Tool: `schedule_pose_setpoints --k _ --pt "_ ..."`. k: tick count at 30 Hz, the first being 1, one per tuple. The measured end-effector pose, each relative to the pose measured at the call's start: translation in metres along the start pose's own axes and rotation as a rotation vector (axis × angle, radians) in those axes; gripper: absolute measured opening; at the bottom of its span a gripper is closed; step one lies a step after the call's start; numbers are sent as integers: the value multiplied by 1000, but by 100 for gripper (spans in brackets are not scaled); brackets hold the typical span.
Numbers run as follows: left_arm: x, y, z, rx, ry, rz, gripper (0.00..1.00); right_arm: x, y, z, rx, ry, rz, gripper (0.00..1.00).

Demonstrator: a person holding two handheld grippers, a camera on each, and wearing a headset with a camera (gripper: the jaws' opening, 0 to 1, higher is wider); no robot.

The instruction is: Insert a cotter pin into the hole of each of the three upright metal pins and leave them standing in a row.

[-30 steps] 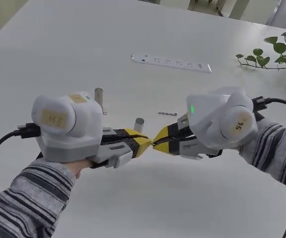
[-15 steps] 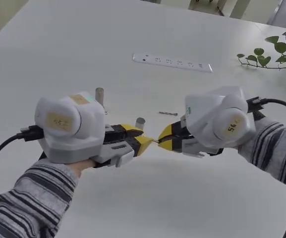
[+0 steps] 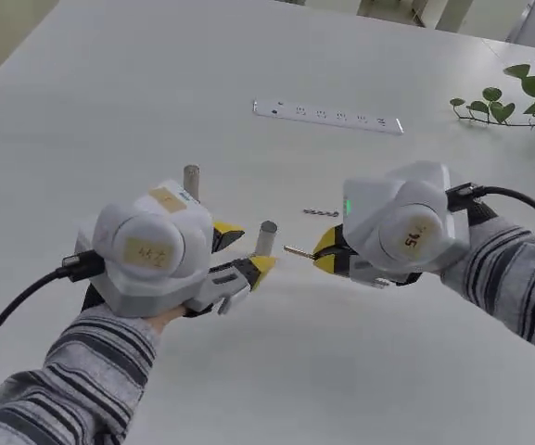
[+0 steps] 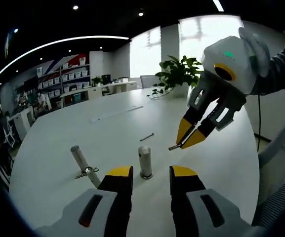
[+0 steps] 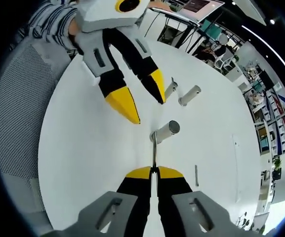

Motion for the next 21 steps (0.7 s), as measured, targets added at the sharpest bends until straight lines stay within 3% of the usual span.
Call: schedule_pose_setpoints --k 10,21 --pt "-14 16 8 66 -61 17 26 -11 10 -15 -34 4 65 0" --pt "-6 38 10 80 -76 -8 24 -15 19 -24 -51 -7 85 0"
Point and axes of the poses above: the centre of the closed fingertips' face, and the gripper's own axes: y roughly forward along the fingers, z roughly to its left, x roughly out of its top, the point moved 1 cm from there along -y, roughly backward along the fingers, and after that the axes turned 6 degrees about -x, right-handed, at the moved point
